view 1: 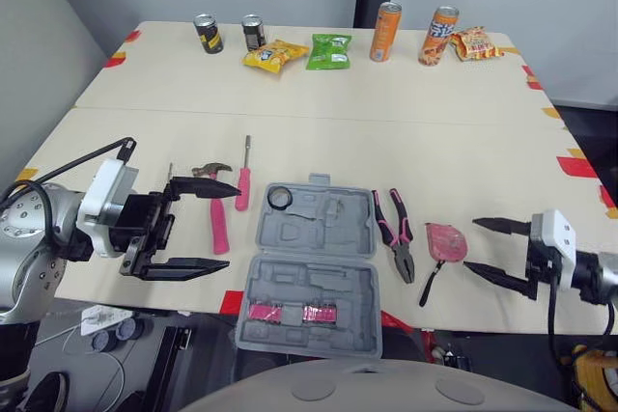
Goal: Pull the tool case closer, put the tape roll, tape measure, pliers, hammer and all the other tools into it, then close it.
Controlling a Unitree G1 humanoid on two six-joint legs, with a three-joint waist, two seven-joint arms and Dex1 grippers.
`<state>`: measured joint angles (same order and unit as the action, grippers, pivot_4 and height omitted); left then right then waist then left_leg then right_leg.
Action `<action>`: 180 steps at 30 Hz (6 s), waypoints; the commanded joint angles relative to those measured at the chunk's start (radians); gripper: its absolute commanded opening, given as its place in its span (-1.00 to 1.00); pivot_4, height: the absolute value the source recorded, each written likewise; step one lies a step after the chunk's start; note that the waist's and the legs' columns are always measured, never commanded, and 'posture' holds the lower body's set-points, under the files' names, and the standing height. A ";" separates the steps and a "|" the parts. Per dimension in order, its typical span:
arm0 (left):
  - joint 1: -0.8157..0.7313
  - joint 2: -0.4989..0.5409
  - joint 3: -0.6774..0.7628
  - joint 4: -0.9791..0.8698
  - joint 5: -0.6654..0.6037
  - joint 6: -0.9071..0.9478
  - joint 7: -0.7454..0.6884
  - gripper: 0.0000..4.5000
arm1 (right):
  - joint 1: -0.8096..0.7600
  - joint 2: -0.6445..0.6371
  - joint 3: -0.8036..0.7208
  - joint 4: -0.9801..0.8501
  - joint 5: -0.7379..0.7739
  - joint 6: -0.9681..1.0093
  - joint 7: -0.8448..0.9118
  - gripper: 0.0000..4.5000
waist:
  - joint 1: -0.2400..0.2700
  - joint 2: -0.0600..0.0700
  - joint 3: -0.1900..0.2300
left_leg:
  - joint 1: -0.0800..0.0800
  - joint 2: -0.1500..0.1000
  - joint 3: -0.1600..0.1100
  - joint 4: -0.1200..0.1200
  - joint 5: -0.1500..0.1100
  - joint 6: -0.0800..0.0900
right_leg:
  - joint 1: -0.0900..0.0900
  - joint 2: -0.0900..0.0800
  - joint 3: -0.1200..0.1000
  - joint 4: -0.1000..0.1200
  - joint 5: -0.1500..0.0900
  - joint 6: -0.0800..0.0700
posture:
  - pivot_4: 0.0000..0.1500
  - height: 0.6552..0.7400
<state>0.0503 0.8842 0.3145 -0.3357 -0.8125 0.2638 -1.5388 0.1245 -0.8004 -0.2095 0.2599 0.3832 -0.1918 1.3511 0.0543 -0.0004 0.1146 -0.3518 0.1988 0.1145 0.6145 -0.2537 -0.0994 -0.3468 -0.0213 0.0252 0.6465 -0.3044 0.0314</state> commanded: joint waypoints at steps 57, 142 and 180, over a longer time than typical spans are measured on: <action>-0.022 0.025 0.008 -0.051 -0.039 0.008 -0.051 1.00 | -0.300 -0.010 0.261 0.310 -0.071 -0.283 0.174 0.99 | 0.007 -0.001 0.001 | -0.001 0.001 0.002 0.001 0.000 0.000 | -0.002 0.001 0.002 0.000 0.000 -0.001 | 1.00 0.96; 0.011 -0.017 0.057 0.127 0.050 -0.096 -0.010 1.00 | -0.818 0.096 0.937 -0.578 -0.562 1.079 -0.219 0.34 | 0.026 0.001 0.009 | 0.000 0.004 0.008 0.000 0.002 -0.008 | -0.011 0.005 0.008 0.010 0.000 0.000 | 1.00 0.96; 0.066 -0.034 0.066 0.064 0.023 -0.068 0.021 1.00 | -0.791 -0.014 0.742 -0.732 -0.475 1.084 -0.198 0.97 | 0.031 0.001 0.009 | 0.000 0.006 0.010 0.002 0.002 -0.010 | -0.012 0.006 0.010 0.013 0.000 0.000 | 1.00 0.96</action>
<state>0.1140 0.8502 0.3527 -0.2399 -0.7746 0.1985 -1.5182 -0.6741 -0.8085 0.5814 -0.4375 -0.1194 0.8966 1.1505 0.0855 0.0001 0.1231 -0.3517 0.2048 0.1245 0.6167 -0.2521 -0.1095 -0.3586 -0.0152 0.0354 0.6599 -0.3042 0.0313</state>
